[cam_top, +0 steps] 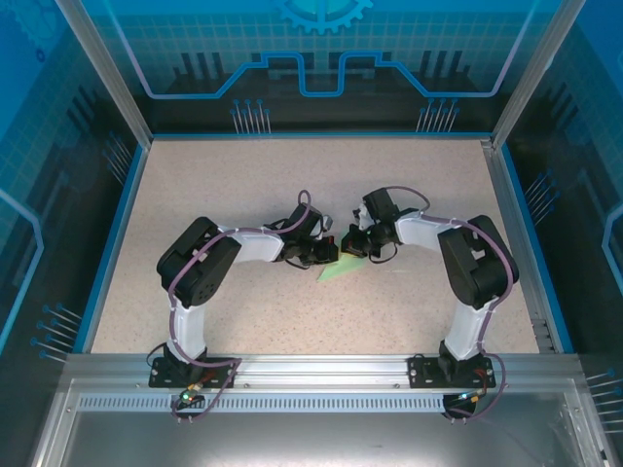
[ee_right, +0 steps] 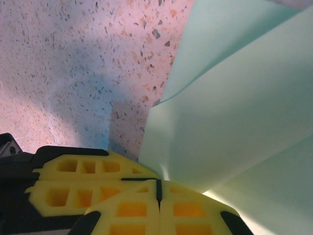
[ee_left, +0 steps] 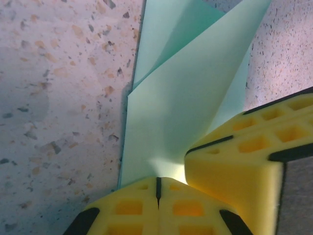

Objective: Fold a paper plane with a square sheet of paper (pick it up from the middle)
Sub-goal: Fourth fold the wing at the center of the table.

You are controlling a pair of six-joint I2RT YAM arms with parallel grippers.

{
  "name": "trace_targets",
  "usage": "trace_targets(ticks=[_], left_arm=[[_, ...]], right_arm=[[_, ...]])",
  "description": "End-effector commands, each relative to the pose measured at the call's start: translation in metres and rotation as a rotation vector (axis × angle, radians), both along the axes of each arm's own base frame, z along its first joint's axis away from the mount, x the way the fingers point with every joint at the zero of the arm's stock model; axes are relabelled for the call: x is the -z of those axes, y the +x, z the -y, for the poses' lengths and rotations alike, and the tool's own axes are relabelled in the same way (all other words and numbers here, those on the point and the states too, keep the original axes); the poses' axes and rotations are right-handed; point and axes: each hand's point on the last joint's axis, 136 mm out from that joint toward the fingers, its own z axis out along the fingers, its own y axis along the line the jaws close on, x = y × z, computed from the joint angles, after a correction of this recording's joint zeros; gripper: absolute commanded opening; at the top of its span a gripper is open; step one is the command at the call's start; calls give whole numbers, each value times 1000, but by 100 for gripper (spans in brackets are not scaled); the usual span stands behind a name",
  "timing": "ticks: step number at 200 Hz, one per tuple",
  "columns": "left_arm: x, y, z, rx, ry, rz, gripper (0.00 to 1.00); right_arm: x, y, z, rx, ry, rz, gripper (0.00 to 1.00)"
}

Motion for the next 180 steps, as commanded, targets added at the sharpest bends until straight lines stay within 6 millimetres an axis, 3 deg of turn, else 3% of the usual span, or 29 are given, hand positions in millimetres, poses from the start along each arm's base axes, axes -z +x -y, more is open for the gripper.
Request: trace_targets(ticks=[1,77,129,180], left_arm=[[34,-13,-16,-19,122,-72,0],[40,-18,-21,-20,142,-92,0],[40,-20,-22,-12,149,-92,0],[42,-23,-25,-3,166,-99,0]], right_arm=[[14,-11,-4,-27,-2,-34,1],[40,-8,24,41,-58,-67,0],[4,-2,9,-2,16,33,1],[35,2,23,34,-25,-37,0]])
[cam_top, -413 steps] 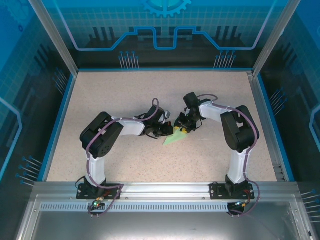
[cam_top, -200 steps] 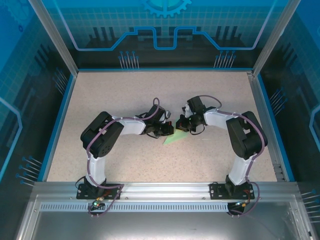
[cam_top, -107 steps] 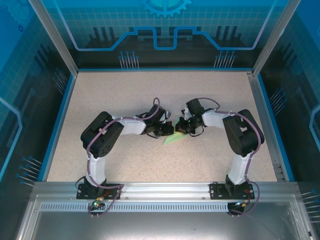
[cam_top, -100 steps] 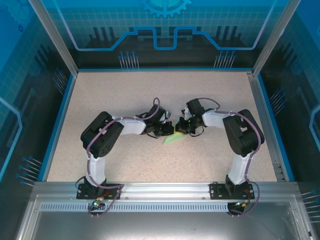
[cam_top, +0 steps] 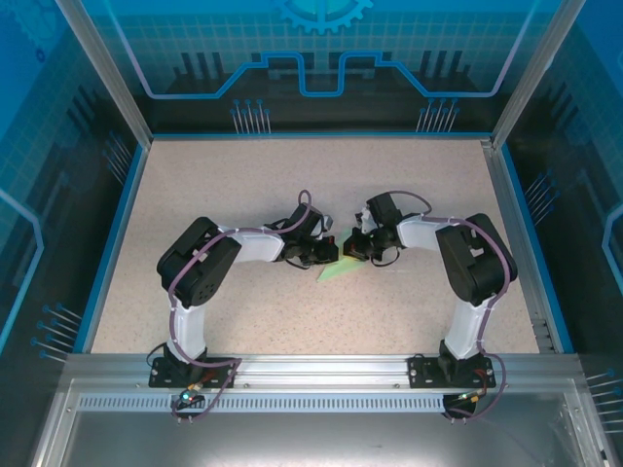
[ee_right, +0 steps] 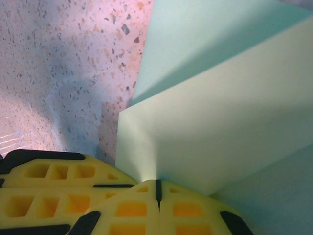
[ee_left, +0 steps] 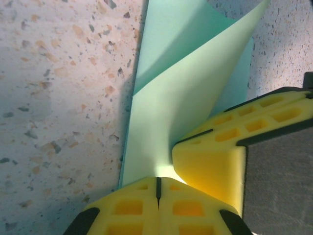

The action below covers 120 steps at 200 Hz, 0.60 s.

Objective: Fold a paper plane with a square sheet of paper (pick it up from the middle)
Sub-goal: Fourth fold the wing at the center of the table.

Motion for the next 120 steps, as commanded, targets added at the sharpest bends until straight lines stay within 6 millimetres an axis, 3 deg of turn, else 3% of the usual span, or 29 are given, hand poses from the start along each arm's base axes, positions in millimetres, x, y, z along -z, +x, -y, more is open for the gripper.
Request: trace_targets(ticks=[1,81,120], left_arm=[[42,-23,-25,-1,157,-100,0],[45,-26,-27,12,166,-102,0],[44,-26,-25,19,166,-102,0]], right_arm=[[21,2,16,28,-53,-33,0],[-1,29,37,106,-22,21,0],[-18,21,13,36,13,66,1]])
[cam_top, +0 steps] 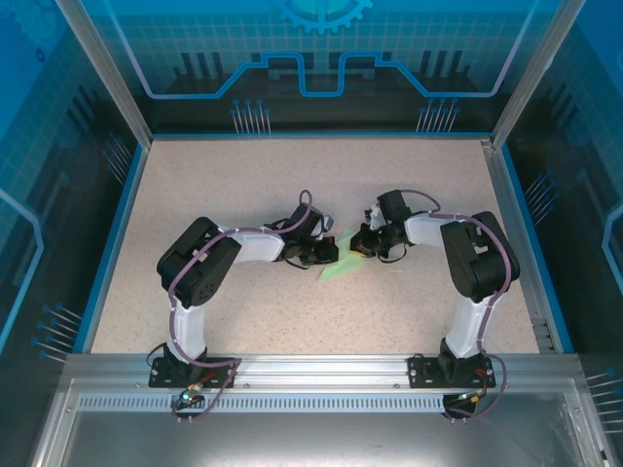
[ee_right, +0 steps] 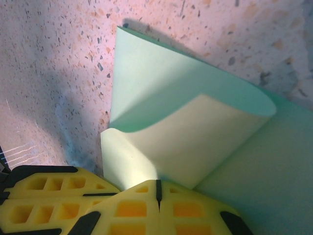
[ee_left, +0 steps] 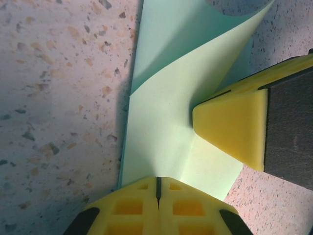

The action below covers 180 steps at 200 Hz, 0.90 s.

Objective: Fold a paper plane with a square sheet of paper (pick it up from the middle)
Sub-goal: Fourth fold the wing at the center of the table.

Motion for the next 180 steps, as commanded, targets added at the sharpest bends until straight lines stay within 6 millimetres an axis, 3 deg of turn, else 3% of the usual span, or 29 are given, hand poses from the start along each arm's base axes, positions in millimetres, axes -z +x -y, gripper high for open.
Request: trace_targets(ticks=[1,23,59,104,180], left_arm=[[44,-26,-25,0,161,-114,0],[44,-25,-25,-1,160,-114,0],[44,-26,-26,1,167,-119,0],[46,-28,-28,4,179,-132,0],[51,-31,-26,23,182,-148,0]], right_arm=[[-17,8,-7,-21,-14,76,1],[-13,1,-19,-58,-11,64,1],[6,1,-16,-50,-32,15,1],[23,24,32,84,-77,-32,1],[12,69,80,263,-101,16,1]])
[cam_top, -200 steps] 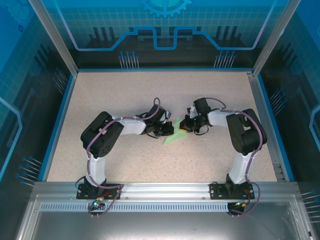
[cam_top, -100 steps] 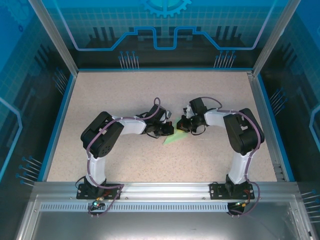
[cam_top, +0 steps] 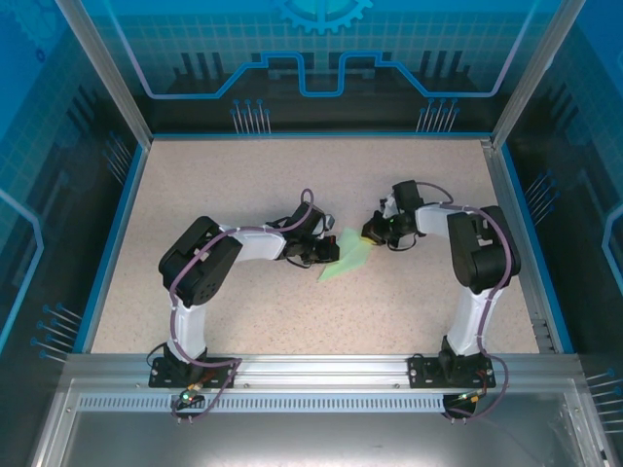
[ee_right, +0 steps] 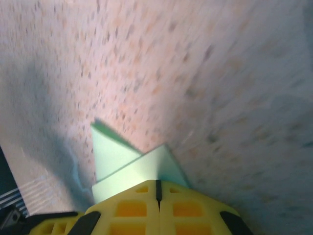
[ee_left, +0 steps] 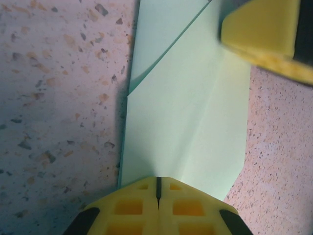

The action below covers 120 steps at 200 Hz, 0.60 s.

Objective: Fold a paper plane with a square sheet of paper (pick it up from the middle)
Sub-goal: Fourth fold the wing at the center of the table.

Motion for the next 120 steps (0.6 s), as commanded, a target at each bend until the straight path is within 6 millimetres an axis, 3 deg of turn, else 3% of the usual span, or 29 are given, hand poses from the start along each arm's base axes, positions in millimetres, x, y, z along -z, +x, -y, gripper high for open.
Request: trace_targets(ticks=[1,18,38,58,73,120], left_arm=[[51,-33,-28,14,165,-146,0],[50,-33,-28,14,165,-145,0],[49,-33,-28,13,166,-143,0],[48,-32,-29,9,169,-142,0],[49,-32,-29,5,172,-143,0],[49,-33,-30,3,175,-143,0]], right_arm=[[12,23,38,113,-98,6,1],[9,33,49,143,-104,9,1],[-15,43,50,144,-90,67,1],[-51,39,36,96,-81,166,2],[-63,28,19,47,-74,194,2],[-34,-20,-43,-95,-18,80,2]])
